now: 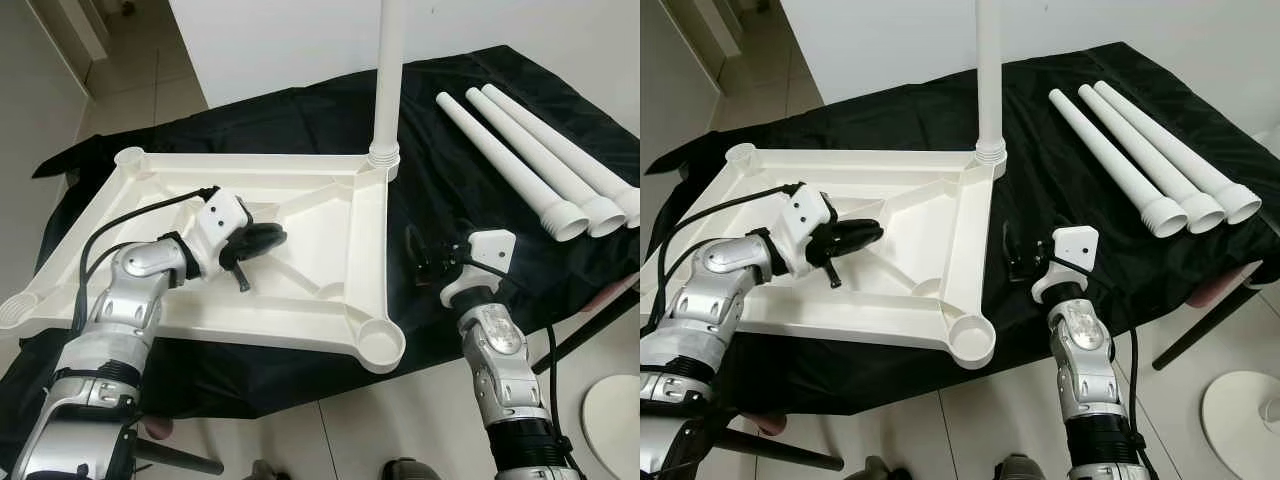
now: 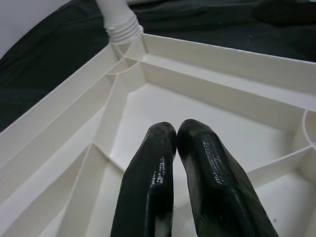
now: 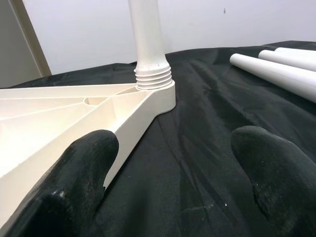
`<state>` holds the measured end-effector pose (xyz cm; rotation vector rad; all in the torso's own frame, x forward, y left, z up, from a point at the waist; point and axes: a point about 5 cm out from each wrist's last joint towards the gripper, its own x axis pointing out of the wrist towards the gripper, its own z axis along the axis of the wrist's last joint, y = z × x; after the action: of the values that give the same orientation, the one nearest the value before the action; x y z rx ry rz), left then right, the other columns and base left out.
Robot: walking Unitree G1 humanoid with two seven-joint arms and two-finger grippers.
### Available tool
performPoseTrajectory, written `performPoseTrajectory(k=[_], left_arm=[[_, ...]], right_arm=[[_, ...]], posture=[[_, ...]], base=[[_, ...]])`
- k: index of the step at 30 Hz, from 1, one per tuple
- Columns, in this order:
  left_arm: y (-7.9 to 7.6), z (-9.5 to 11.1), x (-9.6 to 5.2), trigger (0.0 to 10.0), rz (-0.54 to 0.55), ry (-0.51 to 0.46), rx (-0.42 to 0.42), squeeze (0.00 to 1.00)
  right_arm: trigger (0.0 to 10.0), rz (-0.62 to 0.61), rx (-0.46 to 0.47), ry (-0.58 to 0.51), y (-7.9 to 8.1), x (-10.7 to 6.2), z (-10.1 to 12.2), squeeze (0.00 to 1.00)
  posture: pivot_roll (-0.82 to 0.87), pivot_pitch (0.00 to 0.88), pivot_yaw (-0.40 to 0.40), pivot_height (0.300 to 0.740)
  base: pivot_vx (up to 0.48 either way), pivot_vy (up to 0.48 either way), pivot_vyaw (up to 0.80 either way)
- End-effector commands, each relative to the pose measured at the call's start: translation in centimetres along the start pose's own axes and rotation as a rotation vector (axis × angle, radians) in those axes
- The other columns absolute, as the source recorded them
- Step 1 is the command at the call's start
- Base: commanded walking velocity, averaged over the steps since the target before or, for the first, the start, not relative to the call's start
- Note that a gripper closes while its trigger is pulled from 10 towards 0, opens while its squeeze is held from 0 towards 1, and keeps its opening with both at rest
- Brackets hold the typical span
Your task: Building children table
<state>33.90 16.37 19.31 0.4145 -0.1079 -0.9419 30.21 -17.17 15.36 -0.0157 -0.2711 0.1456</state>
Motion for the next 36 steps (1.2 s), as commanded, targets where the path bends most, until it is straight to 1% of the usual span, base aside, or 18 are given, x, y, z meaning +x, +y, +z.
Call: performPoseTrajectory(k=[1,4,7,10,12,13,15,18,19,21,22,23,25,26,28,30,34,36], left_arm=[[0.4,-0.4,-1.5,10.0,0.018,0.014,-0.029,0.00],[0.2,-0.2,-2.8,10.0,0.044,0.001,-0.045,0.00],[-0.1,-0.4,-4.4,10.0,0.046,-0.002,-0.100,0.00],[-0.3,-0.5,-4.8,10.0,0.044,0.006,-0.109,0.00],[-1.2,-0.9,-5.9,10.0,0.049,0.031,-0.098,0.00],[-1.2,-0.9,-5.9,10.0,0.049,0.031,-0.098,0.00],[-2.0,-1.0,-6.8,10.0,0.082,0.033,-0.113,0.00],[-2.5,-0.7,-7.2,10.0,0.122,0.017,-0.140,0.00],[-3.0,-0.7,-7.3,10.0,0.156,0.017,-0.165,0.00],[-4.4,-0.4,-7.2,10.0,0.189,0.018,-0.152,0.00],[-4.4,-0.4,-7.2,10.0,0.189,0.018,-0.152,0.00],[-5.3,-0.5,-7.0,10.0,0.172,0.016,-0.186,0.00],[-6.5,-0.5,-6.6,10.0,0.149,0.012,-0.217,0.00],[-6.5,-0.5,-6.6,10.0,0.149,0.012,-0.217,0.00],[-8.6,-0.7,-5.6,10.0,0.097,0.019,-0.219,0.00],[-9.7,-0.9,-4.9,10.0,0.070,0.032,-0.218,0.00],[-10.3,-0.9,-4.3,10.0,0.067,0.040,-0.238,0.00],[-10.8,-1.2,-3.8,10.0,0.056,0.056,-0.220,0.00]], right_arm=[[10.0,-0.002,0.011,-0.002,0.2,-0.1,-0.2,0.00],[10.0,-0.009,0.014,-0.006,0.1,-0.2,-0.1,0.00],[10.0,-0.031,0.015,-0.013,-0.5,0.1,0.1,0.00],[10.0,-0.045,0.020,-0.017,-0.7,0.2,0.2,0.00],[10.0,-0.061,0.035,-0.023,-1.0,0.5,0.5,0.00],[10.0,-0.061,0.035,-0.023,-1.0,0.5,0.5,0.00],[10.0,-0.080,0.028,-0.023,-1.1,0.8,0.8,0.00],[10.0,-0.094,0.022,-0.018,-1.2,1.0,0.9,0.00],[10.0,-0.103,0.025,0.021,-1.0,1.1,0.7,0.00],[10.0,-0.141,0.044,0.074,-0.6,1.3,0.6,0.00],[10.0,-0.141,0.044,0.074,-0.6,1.3,0.6,0.00],[10.0,-0.143,0.042,0.081,-0.3,1.4,0.6,0.00],[10.0,-0.135,0.024,0.069,0.0,1.5,0.9,0.00],[10.0,-0.135,0.024,0.069,0.0,1.5,0.9,0.00],[10.0,-0.104,0.020,0.041,0.4,1.7,1.3,0.00],[10.0,-0.092,0.021,0.026,0.5,1.9,1.6,0.00],[10.0,-0.090,0.017,0.031,0.4,2.3,1.9,0.00],[10.0,-0.086,0.014,0.025,0.2,2.6,2.3,0.00]], posture=[[-0.07,0.104,0.139,0.740],[-0.06,0.108,0.135,0.740],[-0.06,0.109,0.125,0.740],[-0.06,0.109,0.125,0.740],[-0.05,0.103,0.121,0.740],[-0.05,0.103,0.121,0.740],[-0.05,0.101,0.115,0.740],[-0.05,0.102,0.114,0.740],[-0.05,0.108,0.104,0.740],[-0.04,0.109,0.092,0.740],[-0.04,0.109,0.092,0.740],[-0.04,0.112,0.083,0.740],[-0.04,0.111,0.071,0.740],[-0.04,0.111,0.071,0.740],[-0.04,0.110,0.054,0.740],[-0.04,0.109,0.047,0.740],[-0.04,0.107,0.037,0.740],[-0.04,0.105,0.030,0.740]], base=[[0.000,0.000,0.00],[0.000,0.000,0.00],[0.000,0.000,0.00],[0.000,0.000,0.00],[0.000,0.000,0.00],[0.000,0.000,0.00],[0.000,0.000,0.00],[0.000,0.000,0.00],[0.000,0.000,0.00],[0.000,0.000,0.00],[0.000,0.000,0.00],[0.000,0.000,0.00],[0.000,0.000,0.00],[0.000,0.000,0.00],[0.000,0.000,0.00],[0.000,0.000,0.00],[0.000,0.000,0.00],[0.000,0.000,0.00]])
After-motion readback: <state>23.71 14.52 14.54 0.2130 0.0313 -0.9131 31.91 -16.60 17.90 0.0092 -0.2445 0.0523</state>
